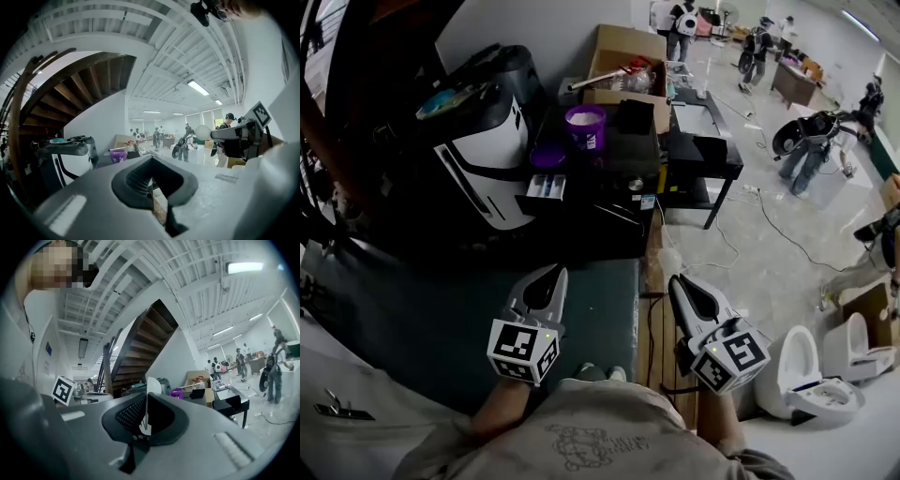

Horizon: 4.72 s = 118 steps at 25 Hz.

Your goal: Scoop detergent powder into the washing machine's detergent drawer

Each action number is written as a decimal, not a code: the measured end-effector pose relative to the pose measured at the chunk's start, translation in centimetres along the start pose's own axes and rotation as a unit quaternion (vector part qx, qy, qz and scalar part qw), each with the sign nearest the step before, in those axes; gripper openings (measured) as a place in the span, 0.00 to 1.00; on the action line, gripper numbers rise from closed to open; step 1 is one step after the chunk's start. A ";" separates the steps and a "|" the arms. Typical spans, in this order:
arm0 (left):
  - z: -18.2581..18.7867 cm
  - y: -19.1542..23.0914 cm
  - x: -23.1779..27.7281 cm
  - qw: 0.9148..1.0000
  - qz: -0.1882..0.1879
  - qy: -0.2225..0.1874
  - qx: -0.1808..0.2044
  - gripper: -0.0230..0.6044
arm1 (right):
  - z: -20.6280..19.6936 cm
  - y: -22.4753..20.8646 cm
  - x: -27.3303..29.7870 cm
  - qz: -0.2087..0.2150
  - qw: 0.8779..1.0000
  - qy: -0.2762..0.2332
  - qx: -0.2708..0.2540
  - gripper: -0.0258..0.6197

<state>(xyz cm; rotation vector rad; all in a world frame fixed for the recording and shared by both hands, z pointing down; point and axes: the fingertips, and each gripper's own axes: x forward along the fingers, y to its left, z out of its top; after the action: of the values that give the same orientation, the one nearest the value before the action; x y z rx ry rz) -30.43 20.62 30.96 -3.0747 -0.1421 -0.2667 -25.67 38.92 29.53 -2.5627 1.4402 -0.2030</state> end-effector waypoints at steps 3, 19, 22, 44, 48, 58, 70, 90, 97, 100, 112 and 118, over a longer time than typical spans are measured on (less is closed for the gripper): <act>0.0 0.1 -0.1 1.000 0.002 0.000 0.000 0.04 | -0.4 -0.1 0.1 0.000 1.000 0.006 0.004 0.09; -0.4 2.7 1.3 1.000 0.021 0.000 -0.006 0.04 | -0.8 -1.5 2.2 -0.001 1.000 0.018 0.011 0.09; -0.7 3.2 2.2 1.000 0.022 0.004 -0.013 0.04 | -0.8 -2.3 3.1 0.001 1.000 0.019 0.011 0.09; 2.5 15.0 19.1 1.000 -0.004 0.011 -0.017 0.04 | 1.2 -11.4 21.0 -0.022 0.997 0.076 0.012 0.09; 3.6 18.6 22.7 1.000 -0.006 0.009 -0.015 0.04 | 2.1 -13.0 25.7 -0.025 0.996 0.084 0.005 0.09; 3.5 26.3 29.1 1.000 -0.004 0.016 -0.020 0.04 | 2.6 -16.0 36.1 -0.023 0.995 0.099 -0.006 0.09; 2.1 29.5 33.7 0.999 0.014 0.030 -0.030 0.04 | 2.4 -20.2 41.9 -0.015 0.993 0.116 -0.004 0.09; 5.3 37.2 46.2 0.988 0.148 0.016 -0.035 0.04 | 4.7 -29.9 60.7 0.136 0.970 0.177 -0.096 0.09; 4.2 40.1 47.3 0.975 0.213 0.035 -0.043 0.04 | 2.4 -30.0 66.8 0.206 0.937 0.234 -0.156 0.09; 3.4 40.8 47.6 0.970 0.234 0.047 -0.045 0.04 | 0.9 -30.3 68.5 0.223 0.925 0.256 -0.169 0.09; 0.8 41.6 46.9 0.954 0.281 0.084 -0.060 0.04 | -3.8 -29.4 72.0 0.277 0.873 0.331 -0.227 0.09; 0.2 42.6 46.2 0.953 0.282 0.092 -0.065 0.04 | -6.6 -28.8 72.6 0.282 0.847 0.375 -0.251 0.09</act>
<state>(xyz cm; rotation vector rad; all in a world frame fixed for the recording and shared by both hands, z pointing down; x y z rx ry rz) 19.01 -17.71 36.93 -3.0214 0.7752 -0.5356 34.36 -9.22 44.43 -2.3345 2.7844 -0.9145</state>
